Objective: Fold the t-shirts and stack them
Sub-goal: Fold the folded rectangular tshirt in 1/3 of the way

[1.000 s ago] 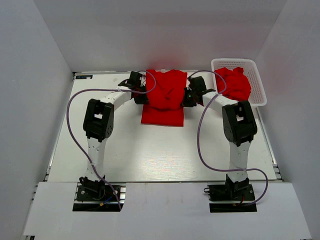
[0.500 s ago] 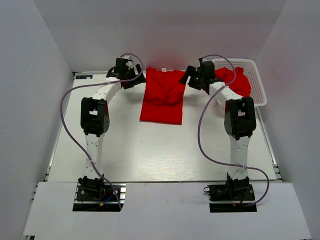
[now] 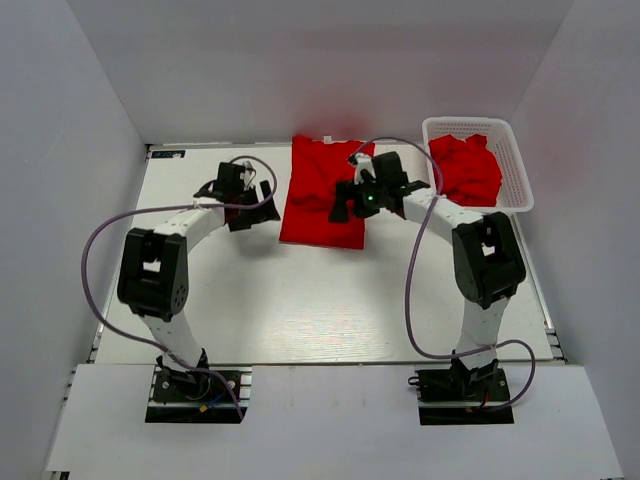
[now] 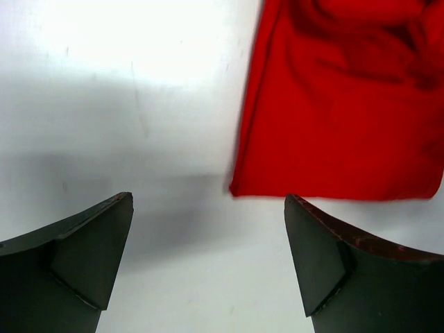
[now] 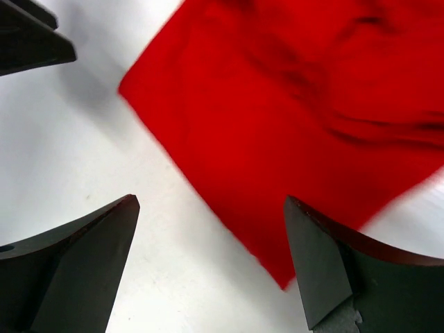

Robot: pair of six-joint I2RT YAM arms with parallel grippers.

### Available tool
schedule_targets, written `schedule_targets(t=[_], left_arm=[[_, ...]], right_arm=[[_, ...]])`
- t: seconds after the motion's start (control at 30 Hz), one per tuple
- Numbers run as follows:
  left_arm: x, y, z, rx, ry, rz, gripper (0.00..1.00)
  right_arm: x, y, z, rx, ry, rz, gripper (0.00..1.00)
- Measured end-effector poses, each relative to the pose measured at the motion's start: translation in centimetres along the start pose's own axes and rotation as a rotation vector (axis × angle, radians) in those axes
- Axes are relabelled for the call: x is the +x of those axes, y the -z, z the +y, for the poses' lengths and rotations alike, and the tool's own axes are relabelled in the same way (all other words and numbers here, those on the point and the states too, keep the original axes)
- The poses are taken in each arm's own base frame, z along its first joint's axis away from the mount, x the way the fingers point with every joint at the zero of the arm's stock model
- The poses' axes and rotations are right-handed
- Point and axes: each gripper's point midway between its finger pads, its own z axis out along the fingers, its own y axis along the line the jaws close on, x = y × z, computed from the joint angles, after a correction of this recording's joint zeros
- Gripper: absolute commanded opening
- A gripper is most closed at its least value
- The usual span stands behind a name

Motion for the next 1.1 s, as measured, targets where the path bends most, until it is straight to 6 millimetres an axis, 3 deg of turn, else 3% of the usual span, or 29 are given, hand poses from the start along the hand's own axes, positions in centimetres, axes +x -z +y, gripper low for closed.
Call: schedule_targets(t=[0.17,0.37,0.53,0.7,0.8,0.93,1.03,1.1], left_arm=[[2.8,2.0,1.0,-0.025,0.015,0.01,1.0],[5.1,3.0,2.5,-0.072,0.025,0.031,1.0],[5.4,3.1,3.1,-0.099,0.029,0.037,1.0],[5.5,3.1,3.2,-0.106,0.028,0.042,1.0],[5.6,3.2,3.3,-0.107,0.024,0.047,1.0],[5.4,3.2,3.0,-0.095,0.01,0.048,1.0],[4.7,2.9,2.5,-0.074,-0.006,0.038,1.0],[4.1,2.2,1.9,-0.045,-0.025,0.029,1.0]], right_arm=[[2.1,-2.7,2.7,-0.092,0.059,0.081,0.9],[2.4,-6.1,2.1,-0.091,0.064,0.107,0.9],[-0.3,-8.2,0.5,-0.029,0.063,0.016,0.9],[-6.0,-10.2,-1.7,0.035,0.062,-0.128,0.9],[-8.7,-10.0,-2.7,0.067,0.058,-0.194,0.9],[-10.2,-8.8,-3.6,0.102,0.056,-0.239,0.9],[-8.1,-6.8,-4.3,0.152,0.036,-0.209,0.9],[-5.1,-4.8,-4.4,0.196,0.005,-0.161,0.9]])
